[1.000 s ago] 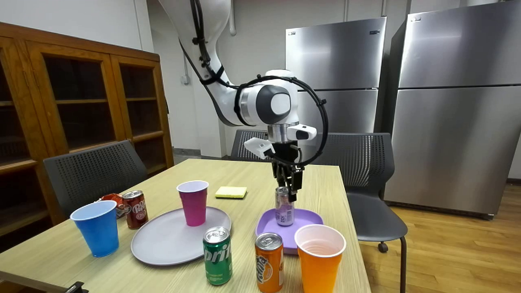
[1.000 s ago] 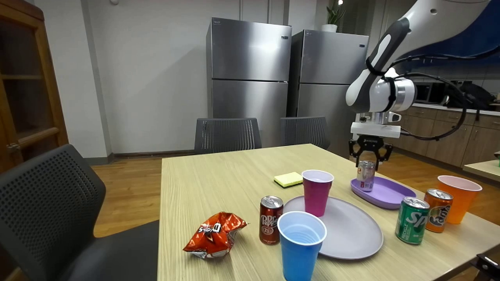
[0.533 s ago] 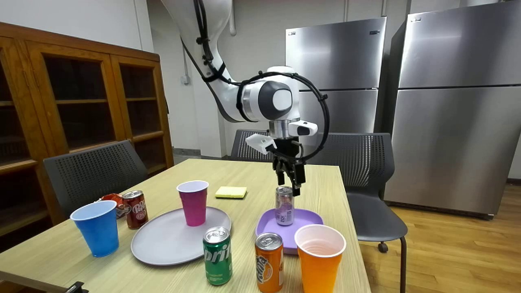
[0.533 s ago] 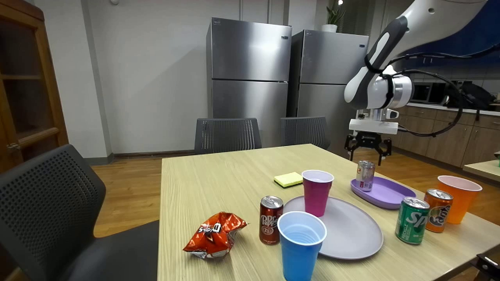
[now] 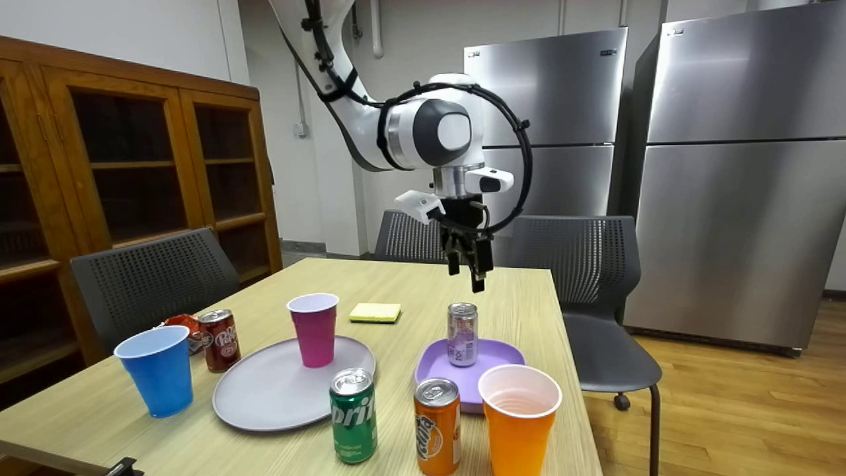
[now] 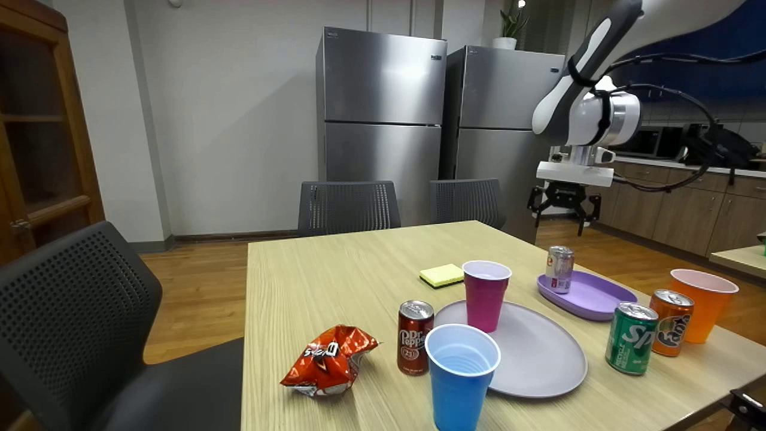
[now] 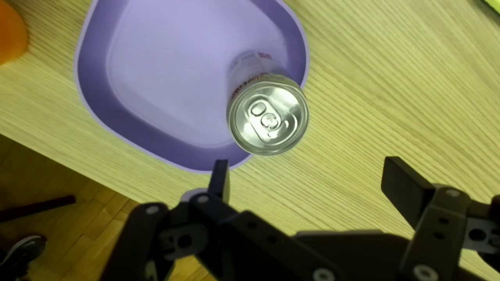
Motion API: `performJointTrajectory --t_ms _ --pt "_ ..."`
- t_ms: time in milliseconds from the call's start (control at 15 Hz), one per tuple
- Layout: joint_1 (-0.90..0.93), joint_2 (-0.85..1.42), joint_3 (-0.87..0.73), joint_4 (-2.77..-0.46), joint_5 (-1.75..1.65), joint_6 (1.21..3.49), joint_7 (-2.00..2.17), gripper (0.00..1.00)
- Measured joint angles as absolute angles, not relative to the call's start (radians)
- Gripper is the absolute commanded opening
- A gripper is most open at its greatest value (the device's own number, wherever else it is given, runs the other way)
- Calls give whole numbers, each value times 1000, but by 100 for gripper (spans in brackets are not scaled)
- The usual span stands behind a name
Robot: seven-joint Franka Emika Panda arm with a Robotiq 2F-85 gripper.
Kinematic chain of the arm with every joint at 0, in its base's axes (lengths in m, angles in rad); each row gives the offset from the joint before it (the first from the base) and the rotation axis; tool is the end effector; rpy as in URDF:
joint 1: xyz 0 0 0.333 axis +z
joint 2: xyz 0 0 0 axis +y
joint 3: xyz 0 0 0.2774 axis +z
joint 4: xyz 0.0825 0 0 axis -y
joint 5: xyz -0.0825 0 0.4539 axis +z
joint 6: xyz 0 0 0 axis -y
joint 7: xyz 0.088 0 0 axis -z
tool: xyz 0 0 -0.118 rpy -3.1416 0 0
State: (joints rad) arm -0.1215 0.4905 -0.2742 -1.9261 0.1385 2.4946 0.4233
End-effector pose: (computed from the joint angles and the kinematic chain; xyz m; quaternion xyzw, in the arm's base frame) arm 0.6141 -0.2588 0.1549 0.9017 -0.4291 0.0505 0.0181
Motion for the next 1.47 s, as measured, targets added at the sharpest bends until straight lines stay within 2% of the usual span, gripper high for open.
performJointTrajectory --t_ms 1000,1467 --pt "-83 137 -211 -2335 42 2497 364 100" --pt "-78 107 -204 -2372 33 2497 364 100"
